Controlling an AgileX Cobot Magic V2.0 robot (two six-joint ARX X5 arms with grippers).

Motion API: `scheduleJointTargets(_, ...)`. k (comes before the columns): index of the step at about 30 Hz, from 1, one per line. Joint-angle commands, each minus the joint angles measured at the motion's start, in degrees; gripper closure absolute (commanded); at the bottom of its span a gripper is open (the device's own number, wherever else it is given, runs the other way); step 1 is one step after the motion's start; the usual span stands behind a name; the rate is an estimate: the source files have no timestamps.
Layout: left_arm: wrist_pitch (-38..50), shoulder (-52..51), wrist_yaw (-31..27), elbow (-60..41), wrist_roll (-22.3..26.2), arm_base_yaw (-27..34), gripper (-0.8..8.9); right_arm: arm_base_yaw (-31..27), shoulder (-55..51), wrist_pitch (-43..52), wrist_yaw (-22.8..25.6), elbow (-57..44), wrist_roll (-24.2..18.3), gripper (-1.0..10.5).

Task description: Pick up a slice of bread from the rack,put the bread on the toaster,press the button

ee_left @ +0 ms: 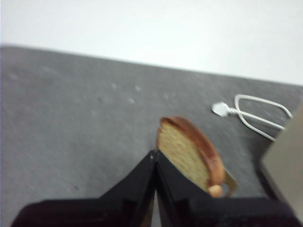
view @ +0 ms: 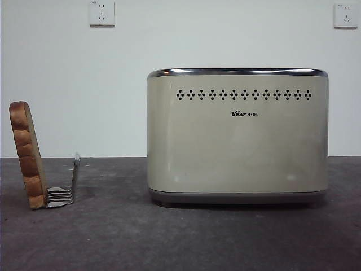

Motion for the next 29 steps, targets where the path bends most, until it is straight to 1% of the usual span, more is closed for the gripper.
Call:
scheduleJointTargets(1, -4.76, 4.44, 2.08, 5.62, -2.10, -0.15, 8.19, 0.02, 2.29, -1.75, 0.17, 3.52, 0.33, 9.5)
scheduleJointTargets(6, -15.04, 13.33, 5.60, 15.67, -3.15, -0.15, 8.19, 0.02, 8.11, -9.86, 0.17, 11.21, 0.33, 9.5)
scheduleJointTargets(8, -20.11, 17.09, 5.60, 19.87, -4.11, -0.15, 8.19, 0.04, 10.64, -14.05, 0.15, 14.60, 0.15, 9.5)
scheduleJointTargets(10, -25.62, 21.11, 5.57, 24.52, -4.13, -0.15, 8.17, 0.04, 13.44, -18.62, 0.13, 18.34, -1.18, 9.5)
scheduleJointTargets(13, -30.75, 26.38, 5.57, 30.80, -4.15, -0.15, 8.16, 0.04, 17.51, -24.39, 0.13, 23.41, -3.32, 9.5)
scheduleJointTargets(17, -35.06, 32.50, 5.62, 37.83, -4.17, -0.15, 8.16, 0.04, 22.10, -30.01, 0.13, 28.72, -4.00, 9.5)
scheduleJointTargets(23, -38.25, 40.89, 5.60, 45.33, -5.01, -0.17, 8.15, 0.04, 27.82, -34.45, -0.61, 34.21, -4.04, 9.5)
scheduleJointTargets(26, -40.11, 45.40, 7.26, 47.69, -5.29, -0.15, 8.14, 0.04, 30.38, -36.11, -1.70, 36.61, -4.13, 9.5)
scheduleJointTargets(29, -41.38, 50.25, 11.10, 49.40, -7.04, -0.15, 7.84, 0.04, 32.57, -36.61, -2.47, 38.71, -4.20, 9.5)
